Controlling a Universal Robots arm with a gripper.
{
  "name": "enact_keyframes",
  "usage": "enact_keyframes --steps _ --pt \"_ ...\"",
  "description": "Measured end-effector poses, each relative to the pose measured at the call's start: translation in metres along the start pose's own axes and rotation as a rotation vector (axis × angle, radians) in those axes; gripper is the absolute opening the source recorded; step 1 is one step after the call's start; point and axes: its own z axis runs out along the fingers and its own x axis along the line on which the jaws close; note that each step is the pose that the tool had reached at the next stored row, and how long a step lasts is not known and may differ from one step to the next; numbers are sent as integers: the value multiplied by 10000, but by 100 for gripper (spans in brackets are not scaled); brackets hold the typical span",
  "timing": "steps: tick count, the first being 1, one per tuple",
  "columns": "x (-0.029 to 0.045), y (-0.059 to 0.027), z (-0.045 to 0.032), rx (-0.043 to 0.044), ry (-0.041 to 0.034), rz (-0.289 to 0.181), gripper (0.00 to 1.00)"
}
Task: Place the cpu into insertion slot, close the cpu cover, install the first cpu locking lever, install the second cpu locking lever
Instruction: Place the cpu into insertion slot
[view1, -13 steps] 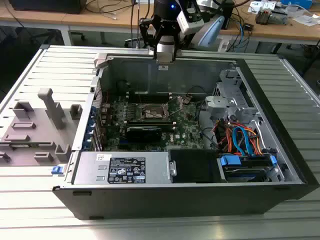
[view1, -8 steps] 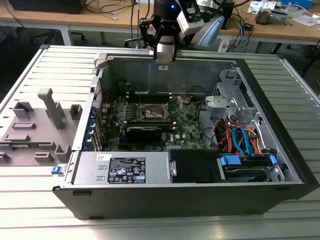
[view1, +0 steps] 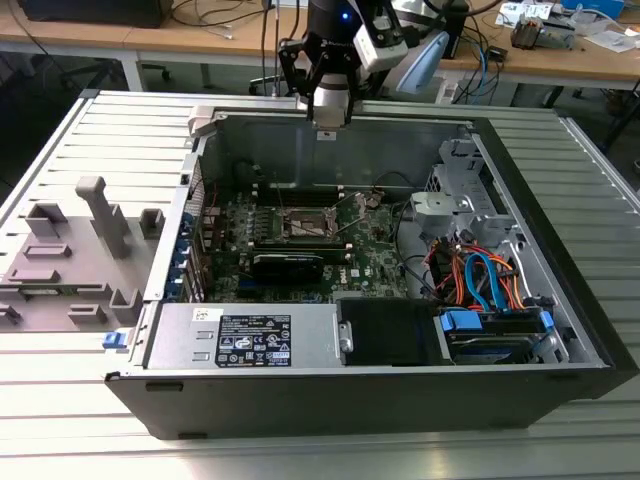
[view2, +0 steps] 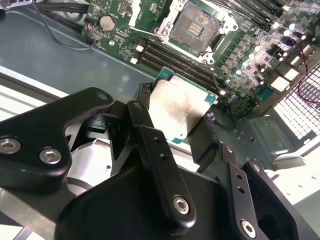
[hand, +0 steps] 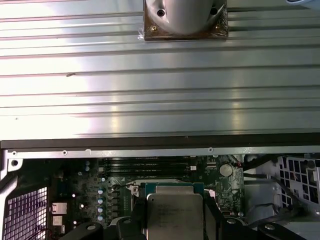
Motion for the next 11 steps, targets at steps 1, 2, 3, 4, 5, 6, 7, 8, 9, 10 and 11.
enact_keyframes --steps 1,2,3,4,5,6,7,8,9,10,11 --pt "0 -2 8 0 0 0 55" --pt "0 -2 9 0 0 0 55" --pt "0 -3 10 0 0 0 55" --pt "0 -3 12 0 0 0 55" --pt "0 -3 14 0 0 0 55" --pt "0 -3 15 1 0 0 55" --pt "0 -3 17 0 0 0 55" --pt "0 -3 18 0 0 0 55" --pt "0 -3 20 0 0 0 55" --pt "-1 -3 22 0 -1 0 55" --pt "-1 -4 24 0 -1 0 55"
